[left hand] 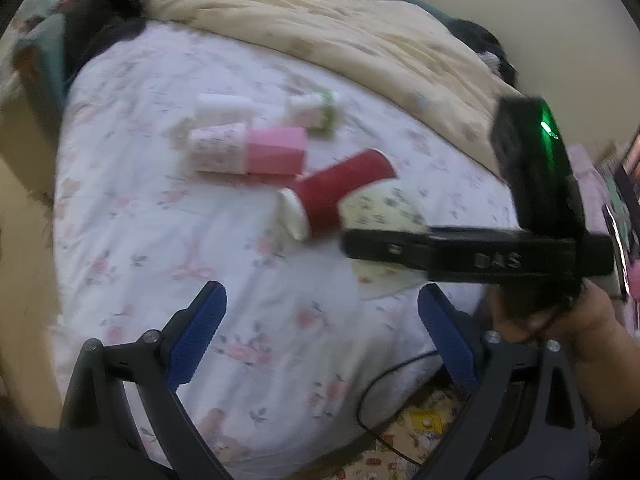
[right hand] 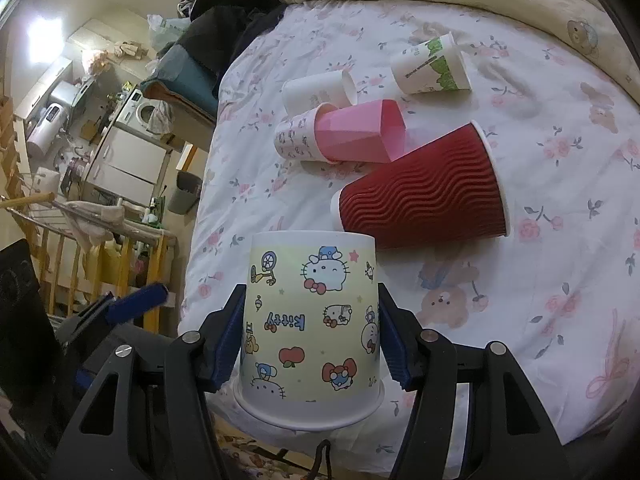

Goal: Flip cup upside down
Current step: 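Lift the yellow cup with the right tool and rotate it opening upward, then lower the yellow cup onto the sheet and open the right tool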

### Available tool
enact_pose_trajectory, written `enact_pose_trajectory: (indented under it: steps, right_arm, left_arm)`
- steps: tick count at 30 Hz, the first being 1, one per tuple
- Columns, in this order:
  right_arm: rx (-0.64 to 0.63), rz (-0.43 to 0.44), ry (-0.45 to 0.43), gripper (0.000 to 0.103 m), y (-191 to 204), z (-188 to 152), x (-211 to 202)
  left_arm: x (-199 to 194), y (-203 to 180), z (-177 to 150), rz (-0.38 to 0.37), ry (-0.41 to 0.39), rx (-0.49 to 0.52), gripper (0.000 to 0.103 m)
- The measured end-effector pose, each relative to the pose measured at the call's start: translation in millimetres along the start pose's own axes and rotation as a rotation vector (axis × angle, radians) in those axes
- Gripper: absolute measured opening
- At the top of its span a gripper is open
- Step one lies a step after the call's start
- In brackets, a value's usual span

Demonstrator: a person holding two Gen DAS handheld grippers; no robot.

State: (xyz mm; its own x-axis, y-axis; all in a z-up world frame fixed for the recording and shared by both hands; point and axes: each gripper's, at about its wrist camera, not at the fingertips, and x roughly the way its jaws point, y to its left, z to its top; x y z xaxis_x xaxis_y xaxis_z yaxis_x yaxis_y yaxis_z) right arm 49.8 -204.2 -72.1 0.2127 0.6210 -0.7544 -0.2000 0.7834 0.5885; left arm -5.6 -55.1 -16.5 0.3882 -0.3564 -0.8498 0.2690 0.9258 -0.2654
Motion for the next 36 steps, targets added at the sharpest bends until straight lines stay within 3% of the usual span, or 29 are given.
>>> enact_pose_trajectory:
  steps: [4, 12, 25, 36]
  right_arm:
    - [-0.006, 0.011, 0.005, 0.062, 2.0, -1.0, 0.9]
    - [-0.030, 0.034, 0.006, 0.062, 8.2, -1.9, 0.4]
    - [-0.039, 0.046, -0.012, 0.062, 9.2, -1.9, -5.3]
    - [-0.094, 0.067, -0.025, 0.062, 23.8, -3.5, -9.7]
  left_arm:
    - [5.5, -8.8, -2.6, 0.020, 0.014, 0.033, 0.095]
    - [17.8, 4.1, -5.5, 0.040, 0.075, -0.021, 0.095]
    - [21.9, 9.8, -7.1, 0.100, 0.088, -0.010, 0.095]
    - [26.9, 30.2, -6.5, 0.167, 0.106, -0.075, 0.095]
